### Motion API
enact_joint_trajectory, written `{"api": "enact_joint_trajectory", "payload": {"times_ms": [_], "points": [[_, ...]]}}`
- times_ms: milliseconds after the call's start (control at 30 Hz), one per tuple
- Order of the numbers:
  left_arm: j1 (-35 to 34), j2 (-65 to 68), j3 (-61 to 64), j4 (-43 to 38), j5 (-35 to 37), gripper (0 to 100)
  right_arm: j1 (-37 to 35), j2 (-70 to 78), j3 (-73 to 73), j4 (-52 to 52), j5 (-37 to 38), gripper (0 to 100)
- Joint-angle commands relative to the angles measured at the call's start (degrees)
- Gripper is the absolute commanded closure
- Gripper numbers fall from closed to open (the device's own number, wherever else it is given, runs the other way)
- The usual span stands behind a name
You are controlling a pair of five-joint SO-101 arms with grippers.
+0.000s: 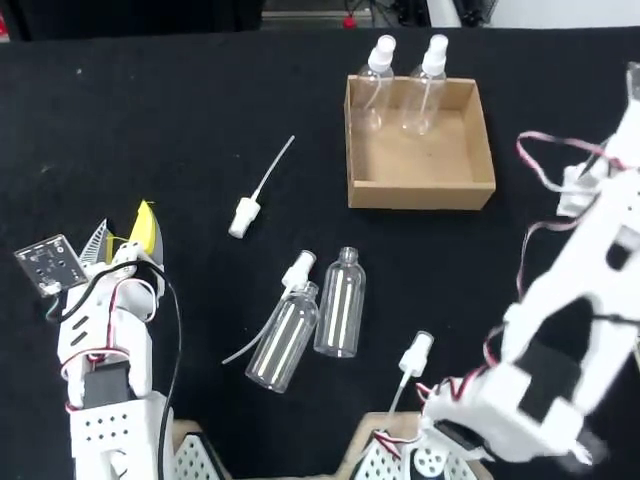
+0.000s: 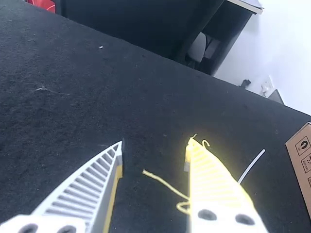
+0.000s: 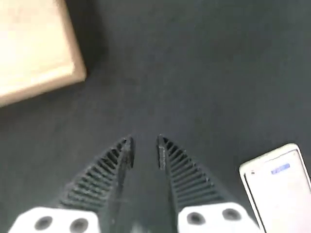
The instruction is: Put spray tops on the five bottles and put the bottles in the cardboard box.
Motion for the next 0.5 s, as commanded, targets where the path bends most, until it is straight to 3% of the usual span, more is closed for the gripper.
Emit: {"api": "enact_joint_trajectory", "payload": {"times_ms": [0, 100, 200, 267, 333, 467], "points": [[0.7, -0.6, 1.4, -1.2, -0.4, 80, 0.9, -9.3, 24.0, -28.7, 0.3, 94.2], [0.7, -0.6, 1.4, -1.2, -0.4, 80, 0.9, -10.2, 33.2, -38.6, 0.2, 94.2], [0.7, -0.6, 1.4, -1.2, -0.4, 80, 2.5, -10.9, 33.2, -37.2, 0.6, 94.1], [0.7, -0.6, 1.4, -1.2, -0.4, 80, 3.6, -11.9, 29.0, -28.7, 0.9, 93.2], [0.7, -0.6, 1.4, -1.2, -0.4, 80, 3.5, -12.4, 22.8, -16.0, 5.7, 86.8], [0.5, -0.6, 1.4, -1.2, -0.4, 80, 5.7, -11.5, 12.4, 6.7, 26.0, 72.9]]}}
